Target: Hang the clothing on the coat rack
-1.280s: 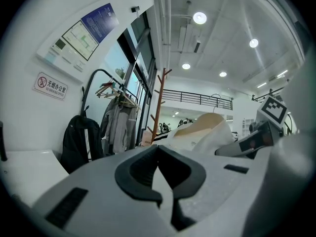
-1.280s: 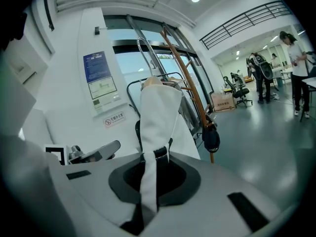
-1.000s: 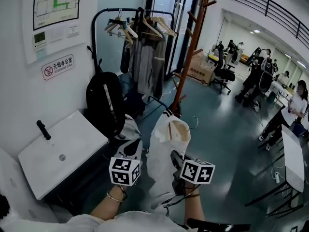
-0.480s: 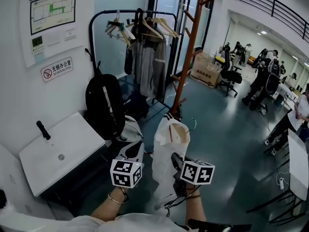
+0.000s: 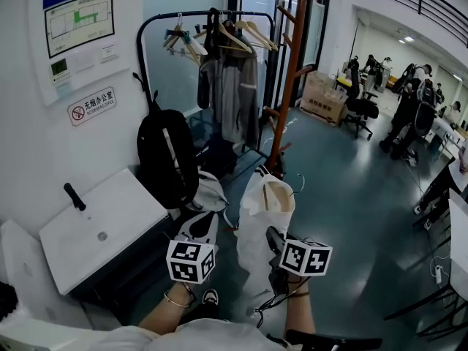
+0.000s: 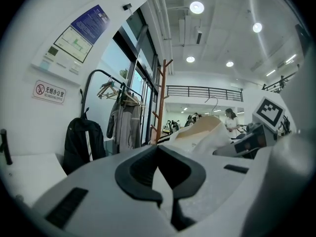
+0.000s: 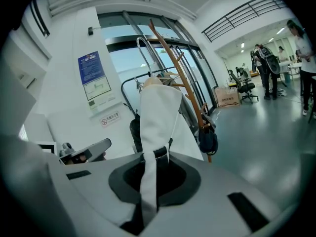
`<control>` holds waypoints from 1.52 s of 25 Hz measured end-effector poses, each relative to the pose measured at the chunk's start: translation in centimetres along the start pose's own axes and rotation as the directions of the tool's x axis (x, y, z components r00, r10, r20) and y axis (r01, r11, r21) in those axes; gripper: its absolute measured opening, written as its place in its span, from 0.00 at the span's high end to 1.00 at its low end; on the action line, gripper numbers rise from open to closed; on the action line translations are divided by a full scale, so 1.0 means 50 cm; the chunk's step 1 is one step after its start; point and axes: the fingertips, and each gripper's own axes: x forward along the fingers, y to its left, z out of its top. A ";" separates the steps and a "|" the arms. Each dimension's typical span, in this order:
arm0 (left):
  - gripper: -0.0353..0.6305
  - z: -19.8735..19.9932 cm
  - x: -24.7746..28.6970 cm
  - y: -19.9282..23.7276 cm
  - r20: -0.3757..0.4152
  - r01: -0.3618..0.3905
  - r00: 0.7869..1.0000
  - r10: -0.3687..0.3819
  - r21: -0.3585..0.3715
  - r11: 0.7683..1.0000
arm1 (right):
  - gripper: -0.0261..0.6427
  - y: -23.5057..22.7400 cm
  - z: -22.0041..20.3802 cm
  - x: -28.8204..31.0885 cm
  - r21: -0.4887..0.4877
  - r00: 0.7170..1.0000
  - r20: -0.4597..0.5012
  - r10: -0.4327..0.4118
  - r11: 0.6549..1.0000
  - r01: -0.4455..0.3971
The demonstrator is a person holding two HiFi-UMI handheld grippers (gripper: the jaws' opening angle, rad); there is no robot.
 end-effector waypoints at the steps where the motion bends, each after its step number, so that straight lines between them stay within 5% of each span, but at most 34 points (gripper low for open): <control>1: 0.94 -0.005 0.004 -0.003 -0.003 0.006 1.000 -0.006 -0.005 1.000 | 0.92 -0.003 -0.001 0.000 0.000 1.000 0.000 0.000 1.000 0.000; 16: 0.94 -0.025 0.119 0.006 0.007 0.055 0.998 -0.054 -0.070 0.996 | 0.92 -0.033 0.048 0.069 -0.041 1.000 -0.022 0.019 0.999 -0.020; 38: 0.94 0.004 0.339 0.032 0.006 0.090 0.996 -0.090 -0.070 0.993 | 0.92 -0.129 0.126 0.192 -0.063 0.996 -0.082 0.031 0.997 -0.037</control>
